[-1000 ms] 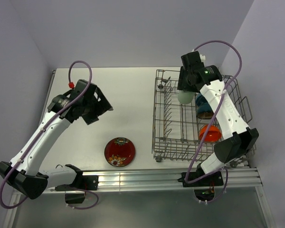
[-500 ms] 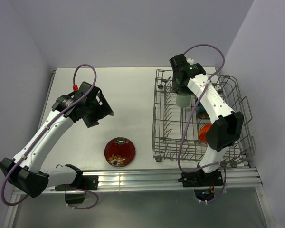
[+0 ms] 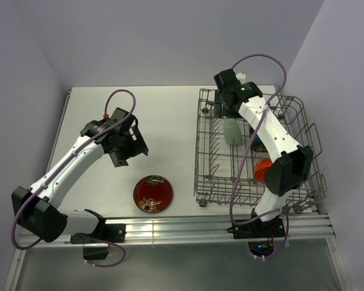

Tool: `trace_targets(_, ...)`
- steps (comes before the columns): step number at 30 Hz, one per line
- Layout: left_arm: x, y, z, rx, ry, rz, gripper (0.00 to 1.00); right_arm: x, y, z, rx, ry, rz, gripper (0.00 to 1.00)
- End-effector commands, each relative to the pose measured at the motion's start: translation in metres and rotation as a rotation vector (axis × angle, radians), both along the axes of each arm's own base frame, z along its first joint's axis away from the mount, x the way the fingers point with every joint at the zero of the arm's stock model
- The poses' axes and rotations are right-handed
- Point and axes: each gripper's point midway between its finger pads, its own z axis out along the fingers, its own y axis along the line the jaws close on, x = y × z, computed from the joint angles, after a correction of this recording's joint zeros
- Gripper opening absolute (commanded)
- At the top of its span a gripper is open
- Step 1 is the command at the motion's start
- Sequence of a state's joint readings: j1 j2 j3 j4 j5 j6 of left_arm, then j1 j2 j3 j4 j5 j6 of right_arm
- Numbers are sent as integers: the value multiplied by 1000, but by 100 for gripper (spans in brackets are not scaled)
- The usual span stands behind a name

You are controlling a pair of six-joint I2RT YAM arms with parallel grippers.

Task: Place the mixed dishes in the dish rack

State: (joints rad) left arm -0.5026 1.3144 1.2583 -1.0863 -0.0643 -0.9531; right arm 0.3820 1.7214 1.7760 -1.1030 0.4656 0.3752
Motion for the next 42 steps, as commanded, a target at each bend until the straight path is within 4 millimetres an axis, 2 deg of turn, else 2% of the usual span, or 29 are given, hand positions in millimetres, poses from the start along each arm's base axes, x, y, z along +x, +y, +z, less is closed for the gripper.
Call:
trace_targets(1, -1, -5, -18, 0, 32, -55, 86, -7, -10, 48, 6, -146, -26, 100)
trace_targets(3, -1, -8, -26, -1, 51, -72, 86, -14, -9, 62, 37, -182, -18, 100)
trace_targets(8, -10, -23, -54, -33, 151, -154, 75, -33, -1, 94, 145, -264, 34, 100)
trace_targets(11, -12, -28, -65, -28, 183, -170, 75, -43, 3, 102, 184, -280, 59, 100)
trace_targets(15, -7, -27, -77, 1, 211, -163, 75, -53, 2, 100, 195, -265, 71, 100)
trace_targets(17, 0, -32, -77, 15, 199, -192, 75, -58, 1, 92, 195, -254, 82, 99)
trace_targets(21, 9, -57, -74, -71, 145, -325, 78, -68, 3, 78, 213, -223, 100, 99)
trace_targets(24, 15, -68, -80, -166, 42, -335, 80, -76, 5, 70, 240, -213, 108, 99)
trace_targets(25, 10, -61, -84, -156, 50, -318, 81, -78, 6, 67, 242, -204, 112, 99)
trace_targets(26, 15, -59, -84, -155, 14, -294, 82, -80, 6, 69, 250, -209, 114, 99)
trace_targets(29, 8, -34, -96, -135, 13, -184, 84, -86, 4, 69, 258, -217, 116, 99)
trace_targets(33, -13, 1, -119, -45, 79, -70, 84, -91, 5, 65, 270, -210, 126, 99)
trace_targets(35, -21, 3, -125, -52, 93, -73, 84, -93, 7, 66, 282, -215, 132, 99)
trace_targets(39, -46, -1, -149, -119, 149, -70, 82, -96, 10, 65, 299, -213, 145, 99)
trace_targets(42, -63, -16, -156, -238, 172, -117, 77, -97, 9, 65, 299, -215, 144, 99)
